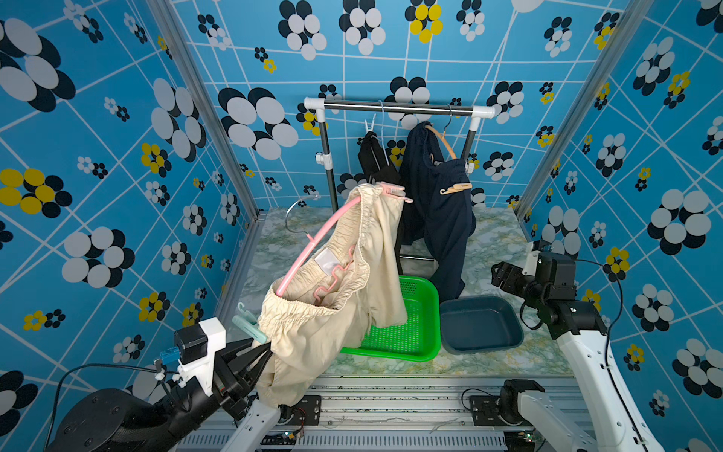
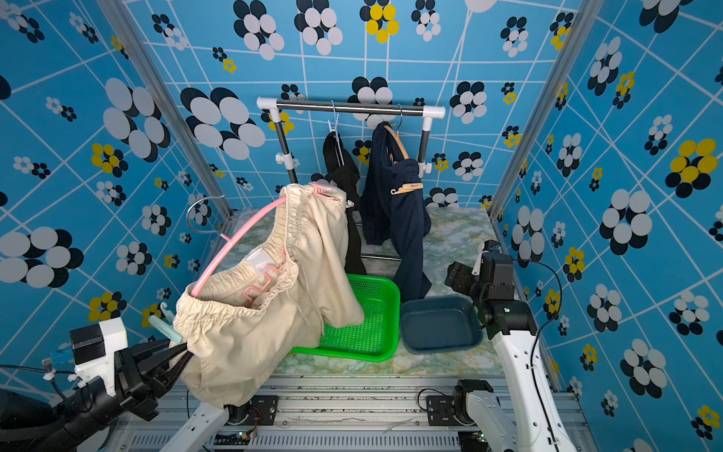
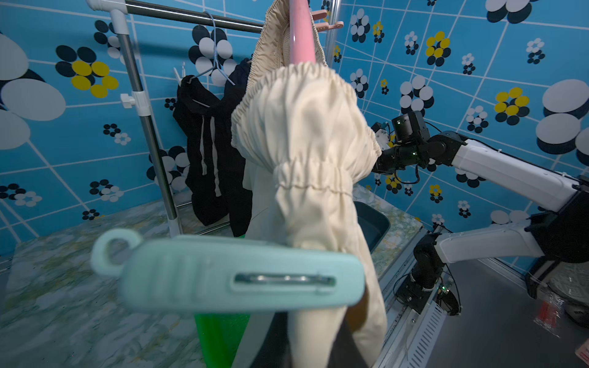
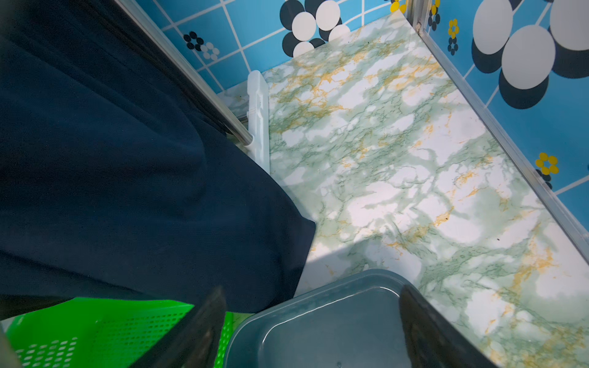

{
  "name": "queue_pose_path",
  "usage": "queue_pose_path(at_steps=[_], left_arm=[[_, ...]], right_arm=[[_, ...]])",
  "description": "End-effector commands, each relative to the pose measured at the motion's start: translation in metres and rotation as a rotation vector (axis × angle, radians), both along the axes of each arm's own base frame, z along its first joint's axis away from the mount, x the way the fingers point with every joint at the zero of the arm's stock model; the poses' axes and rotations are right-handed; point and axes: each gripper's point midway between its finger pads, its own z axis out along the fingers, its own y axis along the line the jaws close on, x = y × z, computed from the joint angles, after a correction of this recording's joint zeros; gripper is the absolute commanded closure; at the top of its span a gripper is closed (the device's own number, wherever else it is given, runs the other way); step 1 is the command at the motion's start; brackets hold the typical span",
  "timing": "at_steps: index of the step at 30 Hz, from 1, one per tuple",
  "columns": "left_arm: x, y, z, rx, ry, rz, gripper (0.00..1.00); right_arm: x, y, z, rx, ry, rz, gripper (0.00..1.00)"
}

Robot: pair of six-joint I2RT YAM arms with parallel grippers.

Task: Remove the clothespins securing shorts to the hanger
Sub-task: Adjust the shorts in the basket.

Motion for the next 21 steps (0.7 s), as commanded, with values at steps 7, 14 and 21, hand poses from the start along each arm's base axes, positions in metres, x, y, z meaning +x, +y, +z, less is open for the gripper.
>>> queue_pose_path(at_steps=[7, 14, 21], left_arm=[[0.017, -0.034, 0.041, -0.074, -0.262, -0.163, 1.0], [0.064, -0.055, 0.048, -0.125, -0.33, -0.211, 1.0], [0.096, -0.076, 0.037, -0.093, -0.354, -0.292, 1.0]], right_arm=[[-0.02, 0.01, 0.031, 0.058, -0.046, 0.022, 0.14], [-0.026, 0.011, 0.042, 0.074, -0.084, 0.022, 0.14], [-0.027, 0.01, 0.052, 0.084, -0.104, 0.003, 0.15]])
